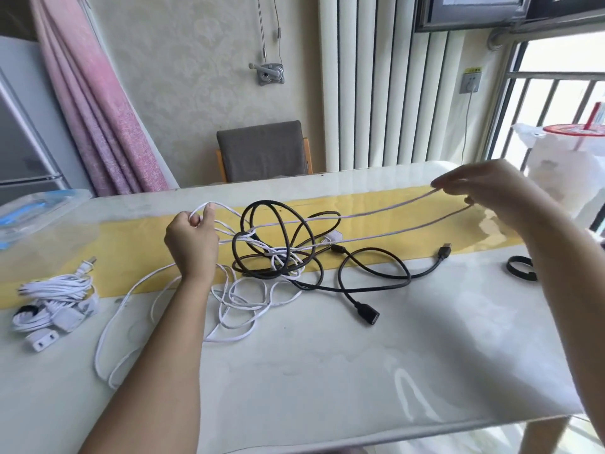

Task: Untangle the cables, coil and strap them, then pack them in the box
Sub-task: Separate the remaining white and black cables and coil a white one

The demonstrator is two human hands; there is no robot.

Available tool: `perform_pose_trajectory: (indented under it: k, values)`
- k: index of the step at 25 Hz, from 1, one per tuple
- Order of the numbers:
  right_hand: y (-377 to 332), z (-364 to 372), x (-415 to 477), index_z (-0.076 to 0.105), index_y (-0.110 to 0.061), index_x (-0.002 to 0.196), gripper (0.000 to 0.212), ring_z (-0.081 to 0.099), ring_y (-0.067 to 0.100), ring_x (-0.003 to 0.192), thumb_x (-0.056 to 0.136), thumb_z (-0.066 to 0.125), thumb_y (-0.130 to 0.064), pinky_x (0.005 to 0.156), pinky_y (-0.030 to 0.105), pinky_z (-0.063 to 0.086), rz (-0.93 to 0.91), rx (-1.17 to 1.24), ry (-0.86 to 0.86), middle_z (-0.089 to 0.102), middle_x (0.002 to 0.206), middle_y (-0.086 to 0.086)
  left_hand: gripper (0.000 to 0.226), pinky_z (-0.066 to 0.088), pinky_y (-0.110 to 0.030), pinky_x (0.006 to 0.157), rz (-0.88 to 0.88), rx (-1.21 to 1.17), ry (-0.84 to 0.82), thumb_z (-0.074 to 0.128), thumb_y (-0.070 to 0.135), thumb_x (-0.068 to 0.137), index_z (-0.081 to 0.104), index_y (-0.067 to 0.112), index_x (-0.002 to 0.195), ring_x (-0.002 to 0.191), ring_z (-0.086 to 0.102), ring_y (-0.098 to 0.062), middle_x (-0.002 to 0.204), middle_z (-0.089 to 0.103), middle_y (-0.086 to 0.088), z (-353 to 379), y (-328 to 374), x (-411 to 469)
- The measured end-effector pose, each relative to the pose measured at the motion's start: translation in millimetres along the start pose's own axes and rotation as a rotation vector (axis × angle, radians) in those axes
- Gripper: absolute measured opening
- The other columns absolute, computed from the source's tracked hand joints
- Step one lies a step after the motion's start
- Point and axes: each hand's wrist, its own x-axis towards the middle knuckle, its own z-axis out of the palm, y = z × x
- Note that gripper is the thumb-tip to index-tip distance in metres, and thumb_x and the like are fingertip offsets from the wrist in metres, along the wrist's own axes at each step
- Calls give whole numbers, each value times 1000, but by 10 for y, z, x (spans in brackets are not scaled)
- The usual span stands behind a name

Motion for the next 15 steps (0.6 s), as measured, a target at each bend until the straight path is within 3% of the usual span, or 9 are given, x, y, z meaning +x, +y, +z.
perform_pose_trajectory:
  k: [2, 4, 6, 7, 9, 11, 13, 15]
  values:
    - [20, 301, -18, 72, -20, 105, 24, 49, 15, 74, 87, 62, -7, 69, 25, 39, -50, -260, 26, 64, 106, 11, 50, 38, -33, 55, -6, -30, 2, 62, 34, 89, 29, 15, 57, 53, 57, -35, 60, 49, -16, 17, 53, -35]
    - [-34, 619, -99, 70, -22, 103, 25, 46, 23, 97, 84, 65, -7, 83, 27, 33, -178, -451, 59, 54, 115, 11, 50, 32, -30, 50, -6, -34, 12, 62, 30, 91, 28, 14, 58, 46, 51, -28, 59, 45, -14, 25, 108, -79]
    - [-162, 914, -211, 69, -21, 91, 21, 48, 22, 96, 79, 69, -3, 72, 23, 33, -297, -375, -20, 55, 98, 3, 50, 33, -30, 50, -12, -43, 12, 62, 30, 91, 28, 14, 58, 44, 50, -21, 55, 41, -9, 25, 122, -93]
    - [-233, 1029, -253, 69, -18, 86, 16, 53, 19, 88, 79, 70, -4, 67, 20, 38, -291, -270, -168, 59, 87, 1, 50, 35, -30, 50, -20, -60, 5, 63, 30, 90, 28, 15, 58, 42, 50, -16, 55, 40, -8, 22, 118, -89]
    - [-390, 1194, -332, 69, -9, 90, 7, 61, 19, 74, 87, 67, -15, 67, 20, 49, -126, -74, -635, 66, 79, 5, 50, 36, -23, 45, -36, -86, -9, 63, 30, 90, 28, 15, 58, 36, 49, -6, 53, 39, -6, 24, 92, -86]
    - [-465, 1286, -384, 68, -6, 94, 24, 56, 16, 56, 94, 57, -27, 57, 20, 47, -9, -85, -979, 65, 72, 5, 51, 34, -15, 42, -40, -93, -4, 63, 29, 90, 27, 15, 58, 35, 49, -3, 50, 36, -3, 26, 80, -85]
    - [-467, 1324, -382, 70, -9, 90, 28, 32, 12, 48, 97, 51, -29, 45, 18, 28, -89, -67, -1005, 48, 56, -5, 52, 33, -15, 42, -35, -79, 6, 63, 29, 90, 26, 15, 57, 39, 51, -6, 50, 36, -3, 19, 66, -77]
    - [-447, 1277, -317, 69, -10, 84, 28, 18, 12, 51, 98, 50, -25, 46, 22, 14, -200, 153, -838, 31, 52, -9, 53, 32, -15, 43, -45, -71, 17, 63, 29, 90, 25, 15, 57, 40, 52, -5, 50, 36, -4, 16, 42, -58]
